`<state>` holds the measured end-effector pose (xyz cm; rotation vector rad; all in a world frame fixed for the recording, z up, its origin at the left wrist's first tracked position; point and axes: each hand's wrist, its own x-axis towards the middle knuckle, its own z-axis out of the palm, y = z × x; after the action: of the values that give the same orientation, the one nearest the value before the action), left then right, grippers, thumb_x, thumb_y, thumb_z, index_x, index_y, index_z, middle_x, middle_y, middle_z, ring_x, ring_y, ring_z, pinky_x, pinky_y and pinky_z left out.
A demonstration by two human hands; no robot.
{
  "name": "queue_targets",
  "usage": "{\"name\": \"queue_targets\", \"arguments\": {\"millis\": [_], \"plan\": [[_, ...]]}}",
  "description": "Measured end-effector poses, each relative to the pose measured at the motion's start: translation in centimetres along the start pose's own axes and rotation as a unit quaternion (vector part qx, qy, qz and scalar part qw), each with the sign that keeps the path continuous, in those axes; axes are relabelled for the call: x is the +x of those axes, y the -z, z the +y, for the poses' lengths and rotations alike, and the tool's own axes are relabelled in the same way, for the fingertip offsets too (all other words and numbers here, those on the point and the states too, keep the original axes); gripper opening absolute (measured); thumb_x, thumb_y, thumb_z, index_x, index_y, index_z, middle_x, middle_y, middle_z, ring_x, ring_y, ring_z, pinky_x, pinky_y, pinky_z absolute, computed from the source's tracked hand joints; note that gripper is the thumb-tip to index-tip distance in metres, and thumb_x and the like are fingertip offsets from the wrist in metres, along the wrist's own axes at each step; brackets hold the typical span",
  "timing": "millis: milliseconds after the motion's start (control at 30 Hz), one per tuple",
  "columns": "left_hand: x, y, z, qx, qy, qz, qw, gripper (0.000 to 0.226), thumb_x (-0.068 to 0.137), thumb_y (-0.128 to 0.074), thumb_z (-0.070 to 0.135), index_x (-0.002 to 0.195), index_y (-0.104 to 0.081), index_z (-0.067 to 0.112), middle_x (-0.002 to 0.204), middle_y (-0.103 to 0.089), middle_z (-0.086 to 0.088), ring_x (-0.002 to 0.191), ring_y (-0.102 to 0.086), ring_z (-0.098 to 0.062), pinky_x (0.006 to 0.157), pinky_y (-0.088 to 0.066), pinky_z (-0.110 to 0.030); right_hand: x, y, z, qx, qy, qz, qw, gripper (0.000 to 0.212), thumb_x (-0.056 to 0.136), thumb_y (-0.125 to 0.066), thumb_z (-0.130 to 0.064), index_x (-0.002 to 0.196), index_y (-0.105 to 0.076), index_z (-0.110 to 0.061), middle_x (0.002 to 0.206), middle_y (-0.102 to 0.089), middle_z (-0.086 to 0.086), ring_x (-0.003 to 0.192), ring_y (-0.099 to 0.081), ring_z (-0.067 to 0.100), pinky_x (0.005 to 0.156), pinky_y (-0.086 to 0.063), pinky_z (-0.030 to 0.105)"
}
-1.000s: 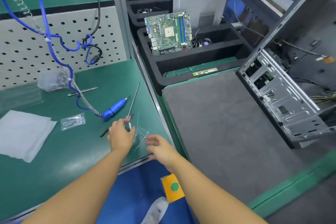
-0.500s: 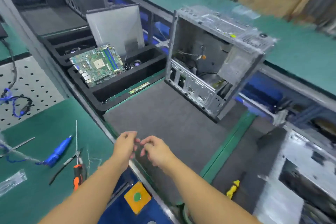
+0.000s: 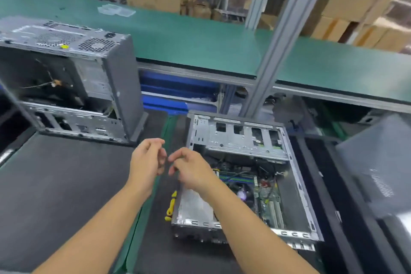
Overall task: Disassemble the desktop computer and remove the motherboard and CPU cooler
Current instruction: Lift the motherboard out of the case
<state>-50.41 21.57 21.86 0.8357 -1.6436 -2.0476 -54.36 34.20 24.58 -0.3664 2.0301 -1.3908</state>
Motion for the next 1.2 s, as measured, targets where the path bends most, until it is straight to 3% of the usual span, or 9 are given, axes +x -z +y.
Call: {"name": "queue_targets", "arguments": {"millis": [133,233,300,433,533,767,967,1100,1200], "plan": [[-1.1,-6.3,-0.6,0.151,-0.076,-0.080,0.982,0.023,0.090,-0.052,0.009,0.090,-0.068,0.025,0.067,-0.067,0.006,0.053,-0.055,-0.006,0.050,-0.044,-0.023,-1.7,7.4,2.9,0.005,-0.015,0.066,0.998,0.025,0.085,-0.043,-0.009,0.093,-0.061,-0.023,0.069,-0.070,-0.004,0.043,-0.044,0.004,0.041,-0.034,0.018],[-1.9,-10.4,-2.2,0.280,-0.118,-0.169,0.937,0.020,0.092,-0.059,0.015,0.090,-0.066,0.034,0.079,-0.071,0.009,0.071,-0.062,-0.005,0.065,-0.047,-0.019,-3.1,12.2,5.9,-0.068,-0.032,0.114,0.991,0.022,0.086,-0.045,-0.008,0.090,-0.060,-0.023,0.070,-0.072,-0.004,0.053,-0.053,0.009,0.048,-0.043,0.021],[-2.3,-12.3,-3.5,0.408,-0.156,-0.229,0.870,0.016,0.093,-0.058,0.021,0.094,-0.064,0.036,0.090,-0.067,0.015,0.083,-0.062,-0.004,0.075,-0.047,-0.023,-3.9,14.8,7.8,-0.167,-0.043,0.105,0.979,0.020,0.087,-0.046,-0.009,0.086,-0.058,-0.026,0.079,-0.071,-0.003,0.067,-0.060,0.015,0.061,-0.048,0.027],[-2.7,-14.0,-5.5,0.635,-0.264,-0.282,0.669,0.020,0.093,-0.049,0.026,0.106,-0.063,0.034,0.101,-0.055,0.016,0.102,-0.056,-0.012,0.092,-0.040,-0.036,-4.5,17.8,11.5,-0.394,-0.086,-0.045,0.914,0.010,0.090,-0.049,-0.014,0.094,-0.057,-0.018,0.096,-0.066,0.006,0.084,-0.060,0.025,0.072,-0.049,0.034],[-3.1,-14.7,-6.7,0.683,-0.274,-0.303,0.605,0.023,0.095,-0.045,0.027,0.109,-0.062,0.033,0.110,-0.057,0.013,0.105,-0.052,-0.012,0.096,-0.034,-0.034,-4.5,18.8,12.7,-0.450,-0.110,-0.127,0.877,0.017,0.091,-0.055,-0.019,0.096,-0.064,-0.005,0.102,-0.068,0.018,0.084,-0.060,0.029,0.077,-0.051,0.039],[-3.3,-17.1,-8.9,0.696,-0.311,-0.363,0.536,0.023,0.093,-0.052,0.039,0.112,-0.062,0.032,0.124,-0.050,0.009,0.115,-0.048,-0.015,0.096,-0.035,-0.036,-3.2,19.4,14.4,-0.474,-0.051,-0.204,0.855,0.008,0.089,-0.061,-0.021,0.092,-0.060,-0.014,0.095,-0.066,0.007,0.085,-0.060,0.030,0.073,-0.051,0.038],[-1.9,-17.2,-9.8,0.687,-0.211,-0.449,0.532,0.085,0.065,-0.069,0.060,0.137,-0.039,0.027,0.145,-0.032,0.005,0.128,-0.037,-0.019,0.107,-0.033,-0.039,-2.5,19.1,16.4,-0.488,-0.016,-0.109,0.866,0.079,0.075,-0.080,-0.048,0.125,-0.030,-0.013,0.112,-0.060,0.010,0.094,-0.063,0.033,0.074,-0.052,0.042],[-1.8,-17.4,-10.1,0.733,-0.210,-0.438,0.476,0.123,0.051,-0.082,0.063,0.150,-0.020,0.023,0.144,-0.027,0.003,0.130,-0.036,-0.021,0.108,-0.034,-0.042,-2.0,18.3,17.7,-0.506,-0.002,-0.043,0.861,0.099,0.069,-0.083,-0.052,0.140,-0.023,-0.015,0.131,-0.040,0.010,0.105,-0.060,0.034,0.076,-0.054,0.046],[-2.4,-17.7,-11.2,0.737,-0.230,-0.422,0.476,0.111,0.056,-0.087,0.049,0.145,-0.027,0.022,0.133,-0.037,0.000,0.119,-0.046,-0.023,0.098,-0.040,-0.038,-1.6,18.4,17.9,-0.522,0.016,-0.047,0.852,0.082,0.069,-0.082,-0.046,0.129,-0.036,-0.014,0.126,-0.035,0.007,0.101,-0.057,0.030,0.076,-0.055,0.045]]}}
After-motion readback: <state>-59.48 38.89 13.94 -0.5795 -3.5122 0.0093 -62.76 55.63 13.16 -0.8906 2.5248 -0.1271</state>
